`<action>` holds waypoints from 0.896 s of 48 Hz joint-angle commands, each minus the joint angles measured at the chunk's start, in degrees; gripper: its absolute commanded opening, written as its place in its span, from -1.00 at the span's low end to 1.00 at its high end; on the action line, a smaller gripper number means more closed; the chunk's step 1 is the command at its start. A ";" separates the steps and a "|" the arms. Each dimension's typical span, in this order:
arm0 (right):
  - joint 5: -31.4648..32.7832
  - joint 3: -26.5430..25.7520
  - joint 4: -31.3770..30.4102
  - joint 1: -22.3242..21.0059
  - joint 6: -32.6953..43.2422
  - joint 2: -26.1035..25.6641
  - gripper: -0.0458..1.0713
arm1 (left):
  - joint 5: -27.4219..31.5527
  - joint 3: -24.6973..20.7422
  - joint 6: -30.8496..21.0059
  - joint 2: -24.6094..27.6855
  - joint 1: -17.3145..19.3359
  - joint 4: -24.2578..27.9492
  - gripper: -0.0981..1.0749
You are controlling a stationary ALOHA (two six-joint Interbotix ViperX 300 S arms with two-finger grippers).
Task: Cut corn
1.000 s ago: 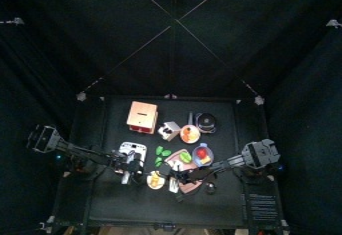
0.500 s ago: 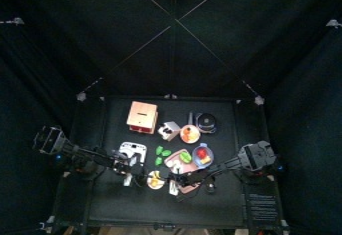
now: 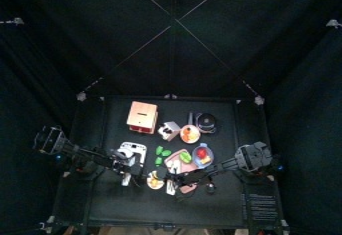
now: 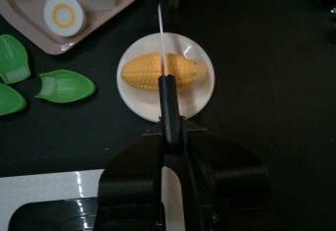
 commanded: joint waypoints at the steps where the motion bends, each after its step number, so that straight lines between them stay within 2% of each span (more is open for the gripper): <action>1: 0.79 -0.88 0.26 0.18 -0.09 -0.79 -0.72 | 0.35 -0.09 -0.09 0.00 -0.26 0.00 0.10; 30: 0.79 -0.79 0.35 0.09 -0.09 0.44 -0.72 | 0.35 -1.14 0.18 3.43 -0.35 0.00 0.10; 43: 2.72 -0.53 0.70 -0.09 0.26 0.70 -0.72 | -0.09 -1.67 0.18 4.22 -0.26 0.00 0.10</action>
